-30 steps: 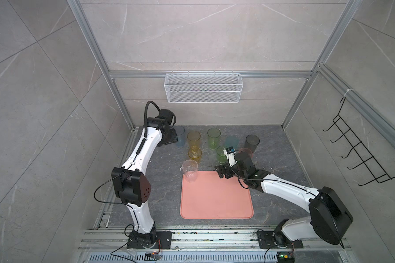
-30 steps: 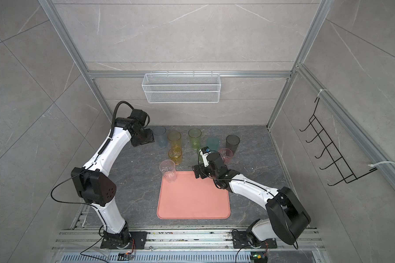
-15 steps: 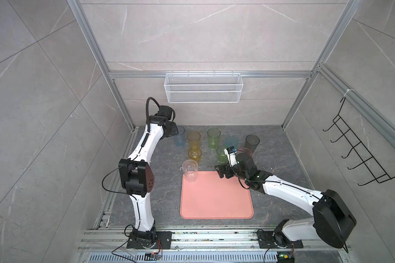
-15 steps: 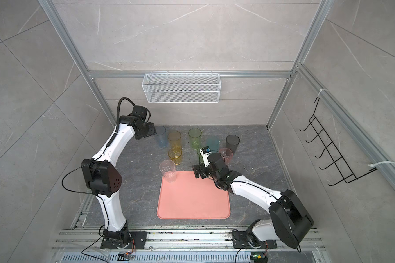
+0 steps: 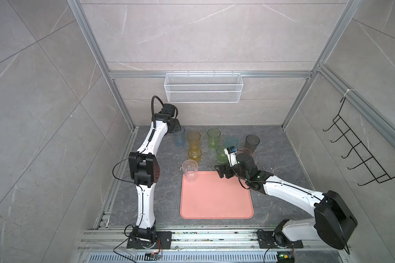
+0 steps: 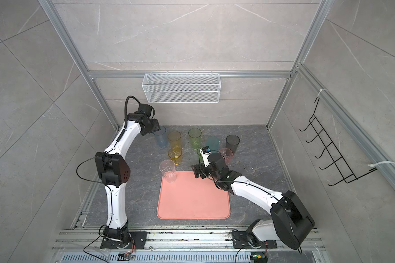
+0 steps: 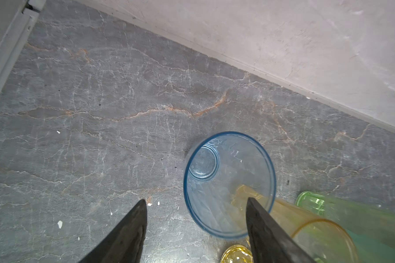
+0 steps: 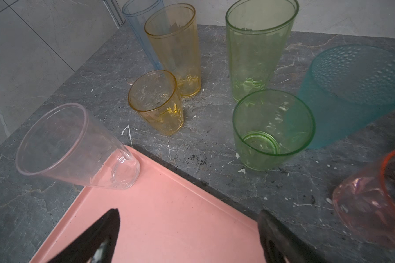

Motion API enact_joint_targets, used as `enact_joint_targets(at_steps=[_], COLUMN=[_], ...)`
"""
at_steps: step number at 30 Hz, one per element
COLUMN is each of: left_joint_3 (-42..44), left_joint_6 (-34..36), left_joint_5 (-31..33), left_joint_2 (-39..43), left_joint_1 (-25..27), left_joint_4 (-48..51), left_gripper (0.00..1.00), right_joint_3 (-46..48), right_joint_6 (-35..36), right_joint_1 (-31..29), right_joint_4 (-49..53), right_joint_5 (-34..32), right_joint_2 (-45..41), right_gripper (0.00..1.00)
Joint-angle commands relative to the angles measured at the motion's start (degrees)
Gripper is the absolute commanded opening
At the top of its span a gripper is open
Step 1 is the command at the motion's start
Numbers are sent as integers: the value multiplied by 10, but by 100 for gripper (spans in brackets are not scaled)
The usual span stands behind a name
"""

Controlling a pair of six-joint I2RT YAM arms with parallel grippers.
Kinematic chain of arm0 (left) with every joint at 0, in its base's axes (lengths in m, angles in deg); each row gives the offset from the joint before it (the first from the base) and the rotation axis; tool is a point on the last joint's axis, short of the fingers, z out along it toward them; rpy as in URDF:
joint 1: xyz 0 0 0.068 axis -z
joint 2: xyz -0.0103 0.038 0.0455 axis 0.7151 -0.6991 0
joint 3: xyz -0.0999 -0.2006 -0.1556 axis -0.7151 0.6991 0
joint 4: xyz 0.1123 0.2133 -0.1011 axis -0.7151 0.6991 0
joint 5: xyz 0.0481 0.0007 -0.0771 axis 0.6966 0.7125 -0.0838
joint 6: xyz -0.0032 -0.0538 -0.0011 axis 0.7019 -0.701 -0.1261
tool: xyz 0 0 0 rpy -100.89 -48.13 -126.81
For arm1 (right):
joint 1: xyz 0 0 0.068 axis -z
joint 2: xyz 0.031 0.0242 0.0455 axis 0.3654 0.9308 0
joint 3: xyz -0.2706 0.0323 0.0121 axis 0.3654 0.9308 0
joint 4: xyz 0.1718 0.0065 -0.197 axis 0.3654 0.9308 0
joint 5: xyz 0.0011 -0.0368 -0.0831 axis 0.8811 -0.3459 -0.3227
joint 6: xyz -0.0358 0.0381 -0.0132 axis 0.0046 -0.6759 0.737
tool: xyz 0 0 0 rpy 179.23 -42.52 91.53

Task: Place the glasses into the tray
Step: 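Open the left gripper and move it over the pale blue cup, then lower the left gripper, close it on the pale blue cup, lift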

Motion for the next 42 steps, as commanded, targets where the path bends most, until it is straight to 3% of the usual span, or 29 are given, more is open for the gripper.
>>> enact_joint_targets(at_steps=[1,15,28,42], left_joint_3=[-22,-25,-23,-25], left_joint_6=[-7,-22,-30,-30], left_joint_5=[-14,-31,-53,-63], left_joint_2=[-13,-39,-47,-53], left_joint_1=[-8,-20,-26,-28], left_joint_4=[-7,-1,-8,-10], left_gripper=[69,61,33,20], right_joint_3=[-8,-41,-42,-40], right_joint_6=[-5,-20,-19,-18], right_joint_1=[-5,-5,-6,-8], right_joint_4=[16,51,50,50], right_joint_5=[3,-12,-12,-12], right_joint_2=[8,51,54,51], right_gripper=[96,96,96,96])
